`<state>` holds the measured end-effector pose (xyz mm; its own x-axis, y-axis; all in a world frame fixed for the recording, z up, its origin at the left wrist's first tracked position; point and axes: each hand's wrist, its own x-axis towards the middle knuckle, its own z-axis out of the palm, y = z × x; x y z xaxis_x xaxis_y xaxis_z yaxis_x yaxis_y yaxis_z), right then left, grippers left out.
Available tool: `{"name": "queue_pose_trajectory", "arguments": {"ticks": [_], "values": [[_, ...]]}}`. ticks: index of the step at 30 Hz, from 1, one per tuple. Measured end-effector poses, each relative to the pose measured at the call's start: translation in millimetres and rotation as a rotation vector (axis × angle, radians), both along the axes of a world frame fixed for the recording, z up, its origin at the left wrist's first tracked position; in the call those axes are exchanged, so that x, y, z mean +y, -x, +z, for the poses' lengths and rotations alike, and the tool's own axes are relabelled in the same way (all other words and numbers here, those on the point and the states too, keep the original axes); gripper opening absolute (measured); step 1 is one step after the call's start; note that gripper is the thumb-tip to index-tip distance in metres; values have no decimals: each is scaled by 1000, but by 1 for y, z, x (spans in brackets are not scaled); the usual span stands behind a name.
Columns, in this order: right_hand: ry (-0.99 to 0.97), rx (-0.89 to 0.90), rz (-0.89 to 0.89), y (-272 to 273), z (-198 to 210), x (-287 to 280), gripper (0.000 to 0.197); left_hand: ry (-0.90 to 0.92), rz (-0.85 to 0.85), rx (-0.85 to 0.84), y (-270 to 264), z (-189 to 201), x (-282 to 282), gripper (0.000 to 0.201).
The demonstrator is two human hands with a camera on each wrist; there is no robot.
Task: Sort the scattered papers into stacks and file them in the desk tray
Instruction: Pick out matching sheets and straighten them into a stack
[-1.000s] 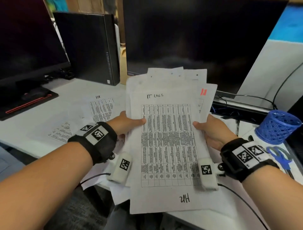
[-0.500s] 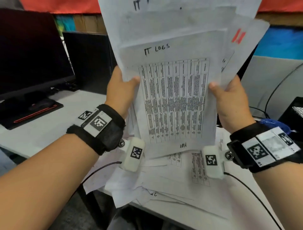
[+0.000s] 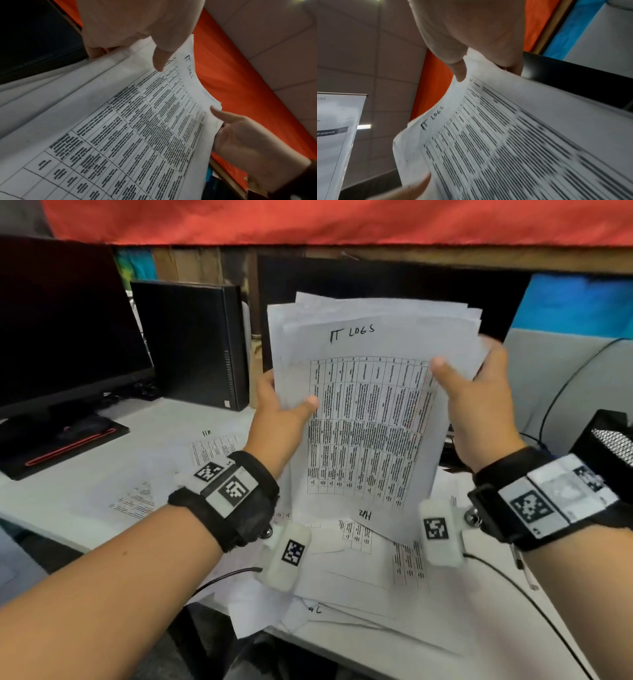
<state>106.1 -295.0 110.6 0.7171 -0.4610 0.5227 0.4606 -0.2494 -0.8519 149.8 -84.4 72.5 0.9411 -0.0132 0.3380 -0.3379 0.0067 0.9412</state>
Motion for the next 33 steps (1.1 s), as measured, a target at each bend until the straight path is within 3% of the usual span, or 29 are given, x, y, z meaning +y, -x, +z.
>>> {"name": "queue_pose_trajectory", "arguments": {"ticks": [3, 5, 9, 11, 16, 18, 21, 26, 33], "values": [[96, -129, -42, -8, 29, -5, 53, 25, -11, 40, -7, -2, -2, 57], [232, -107, -56, -12, 42, -5, 54, 48, -23, 65, -9, -3, -4, 54], [378, 26, -125, -27, 48, -5, 19, 69, -76, 82, -14, -1, -7, 50], [324, 6, -174, -30, 46, -7, 7, 65, -96, 73, -17, -1, -8, 45], [195, -70, -197, -27, 38, -9, 9, 77, -13, 68, -19, -7, -9, 32], [109, -107, -139, -23, 30, -9, 25, 88, 34, 58, -18, -6, -12, 29], [-13, -18, 8, -14, 6, -11, 41, 83, 71, 34, -18, -3, -15, 32], [26, 248, 14, -4, -53, -9, 28, 108, 78, 19, -13, -1, -18, 35], [2, 114, -103, 3, -51, 1, 22, 49, 94, -207, 13, 13, -31, 37]]}}
